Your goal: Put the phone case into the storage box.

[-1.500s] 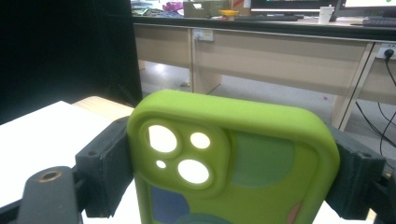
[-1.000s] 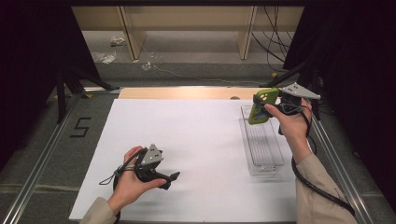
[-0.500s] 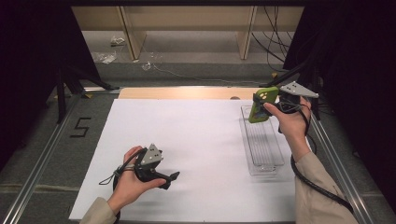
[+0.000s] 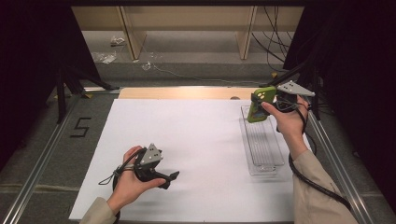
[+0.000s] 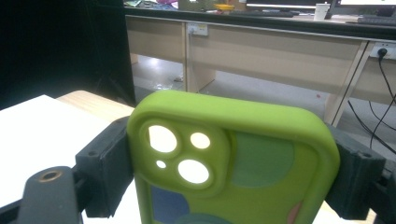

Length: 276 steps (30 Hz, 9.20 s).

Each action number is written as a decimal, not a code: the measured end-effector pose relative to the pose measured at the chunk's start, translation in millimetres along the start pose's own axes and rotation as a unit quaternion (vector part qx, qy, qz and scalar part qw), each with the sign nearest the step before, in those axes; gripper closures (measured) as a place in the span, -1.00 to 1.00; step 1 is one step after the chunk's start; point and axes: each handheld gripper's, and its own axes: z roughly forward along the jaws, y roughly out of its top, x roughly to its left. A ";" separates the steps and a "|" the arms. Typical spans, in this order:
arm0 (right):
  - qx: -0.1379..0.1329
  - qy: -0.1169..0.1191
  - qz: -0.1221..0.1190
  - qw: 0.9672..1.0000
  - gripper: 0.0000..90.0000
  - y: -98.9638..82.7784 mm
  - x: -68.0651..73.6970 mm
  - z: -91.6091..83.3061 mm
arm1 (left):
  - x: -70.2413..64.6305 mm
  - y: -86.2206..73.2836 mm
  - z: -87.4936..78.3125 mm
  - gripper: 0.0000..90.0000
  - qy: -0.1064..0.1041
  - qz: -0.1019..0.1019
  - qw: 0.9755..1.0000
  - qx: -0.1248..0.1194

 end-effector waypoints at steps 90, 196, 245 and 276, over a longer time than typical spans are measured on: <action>0.015 -0.011 -0.009 1.000 -0.61 -5.3 -8.0 33.0 | 0.4 0.2 -0.8 -0.98 0.001 -0.001 1.000 0.000; 0.059 -0.047 0.001 0.997 -0.62 -31.8 -19.1 67.3 | 1.9 -1.4 0.0 -0.98 0.000 -0.004 1.000 0.003; 0.068 -0.050 0.011 0.996 -0.98 -31.4 -20.2 69.5 | 2.0 -2.0 0.6 -0.98 0.000 -0.003 1.000 0.005; 0.037 -0.065 0.020 0.997 -0.98 -19.2 -23.3 56.3 | 1.6 -2.4 0.6 -0.98 0.000 -0.004 1.000 0.005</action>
